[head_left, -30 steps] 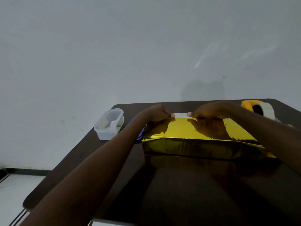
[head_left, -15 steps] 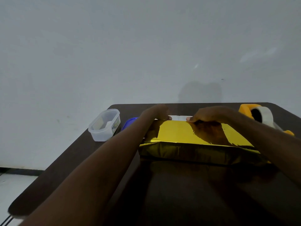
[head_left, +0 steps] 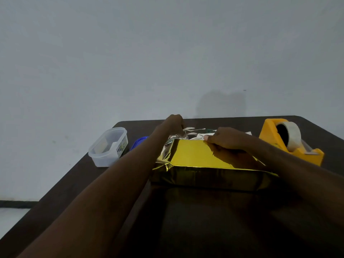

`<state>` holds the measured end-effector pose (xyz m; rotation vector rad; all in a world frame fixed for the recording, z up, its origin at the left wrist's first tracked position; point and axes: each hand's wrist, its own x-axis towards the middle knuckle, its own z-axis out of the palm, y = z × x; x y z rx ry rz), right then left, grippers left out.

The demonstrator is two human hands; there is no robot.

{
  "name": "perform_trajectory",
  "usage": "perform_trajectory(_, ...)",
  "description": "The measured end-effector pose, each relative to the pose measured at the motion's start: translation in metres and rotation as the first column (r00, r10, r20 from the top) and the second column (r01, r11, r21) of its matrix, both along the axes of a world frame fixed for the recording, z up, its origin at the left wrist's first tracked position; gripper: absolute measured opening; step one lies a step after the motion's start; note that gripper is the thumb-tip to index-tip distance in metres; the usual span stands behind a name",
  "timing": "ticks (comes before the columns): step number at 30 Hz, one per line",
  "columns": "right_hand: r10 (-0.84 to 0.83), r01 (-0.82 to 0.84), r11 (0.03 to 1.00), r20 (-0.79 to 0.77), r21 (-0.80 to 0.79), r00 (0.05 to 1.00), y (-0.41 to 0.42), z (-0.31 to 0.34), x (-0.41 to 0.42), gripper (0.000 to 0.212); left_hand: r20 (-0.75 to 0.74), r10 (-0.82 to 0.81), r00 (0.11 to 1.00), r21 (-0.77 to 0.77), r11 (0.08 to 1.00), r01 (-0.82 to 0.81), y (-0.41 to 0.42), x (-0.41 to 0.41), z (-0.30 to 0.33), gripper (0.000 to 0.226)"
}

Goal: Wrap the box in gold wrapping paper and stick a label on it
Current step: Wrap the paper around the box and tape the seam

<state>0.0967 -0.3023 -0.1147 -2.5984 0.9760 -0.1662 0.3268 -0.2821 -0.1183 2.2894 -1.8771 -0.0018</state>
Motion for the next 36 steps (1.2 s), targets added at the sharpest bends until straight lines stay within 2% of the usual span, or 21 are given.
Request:
perform_trajectory(2,0.008,-0.001,0.999,0.194,-0.035,0.981,0.003,-0.002,-0.005,0.052,-0.058,0.010,0.998,-0.057,0.998,-0.013,0.004,0.001,0.011,0.043)
perform_trajectory(4,-0.022,0.049,0.997,0.395,-0.059,0.918,0.005,0.001,-0.009,0.040,-0.087,-0.025,0.996,-0.114,0.993,0.015,0.012,0.001,0.025,0.041)
perform_trajectory(6,-0.030,0.152,0.962,0.468,-0.227,0.883,0.006,0.008,-0.015,0.025,-0.087,-0.078,0.993,-0.162,0.985,0.063,0.022,-0.002,0.038,0.030)
perform_trajectory(7,-0.016,0.189,0.923,0.459,-0.335,0.888,0.009,0.011,-0.019,0.022,-0.099,-0.105,0.990,-0.177,0.980,0.086,0.028,-0.003,0.043,0.024)
perform_trajectory(8,-0.007,0.202,0.889,0.427,-0.412,0.904,0.010,0.013,-0.022,0.033,-0.114,-0.128,0.985,-0.189,0.976,0.105,0.033,-0.005,0.048,0.020)
perform_trajectory(11,-0.036,0.215,0.838,0.342,-0.502,0.939,0.011,0.012,-0.033,0.080,-0.175,-0.196,0.965,-0.192,0.968,0.161,0.049,-0.011,0.059,0.016)
perform_trajectory(13,-0.071,0.248,0.781,0.313,-0.573,0.947,0.008,0.013,-0.038,0.090,-0.197,-0.237,0.951,-0.183,0.962,0.201,0.061,-0.014,0.064,0.019)
perform_trajectory(16,-0.117,0.231,0.782,0.227,-0.579,0.967,0.000,0.018,-0.040,0.084,-0.246,-0.293,0.924,-0.159,0.953,0.259,0.081,-0.018,0.068,0.013)
perform_trajectory(18,-0.087,0.203,0.800,0.226,-0.564,0.970,0.000,0.023,-0.041,0.065,-0.275,-0.314,0.909,-0.145,0.948,0.284,0.093,-0.018,0.067,0.014)
perform_trajectory(21,0.039,0.128,0.770,0.247,-0.625,0.968,0.007,0.029,-0.048,0.022,-0.282,-0.307,0.909,-0.143,0.950,0.276,0.108,-0.013,0.063,0.012)
perform_trajectory(24,0.093,0.078,0.771,0.234,-0.632,0.968,0.025,0.031,-0.057,0.011,-0.252,-0.277,0.927,-0.148,0.958,0.246,0.120,-0.014,0.059,0.012)
perform_trajectory(27,0.070,0.027,0.771,0.127,-0.636,0.989,0.047,0.025,-0.070,0.016,-0.212,-0.234,0.949,-0.134,0.969,0.209,0.131,-0.025,0.059,0.022)
perform_trajectory(29,0.091,-0.044,0.783,0.045,-0.621,0.995,0.060,0.017,-0.078,0.022,-0.153,-0.231,0.961,-0.132,0.968,0.212,0.139,-0.041,0.060,0.037)
perform_trajectory(32,0.108,-0.074,0.842,0.033,-0.534,0.994,0.074,0.004,-0.088,0.035,-0.102,-0.238,0.966,-0.048,0.971,0.234,0.145,-0.077,0.052,0.072)
perform_trajectory(36,0.061,-0.043,0.889,0.026,-0.456,0.998,0.088,-0.006,-0.096,0.065,0.030,-0.289,0.957,0.066,0.956,0.287,0.137,-0.106,0.024,0.087)
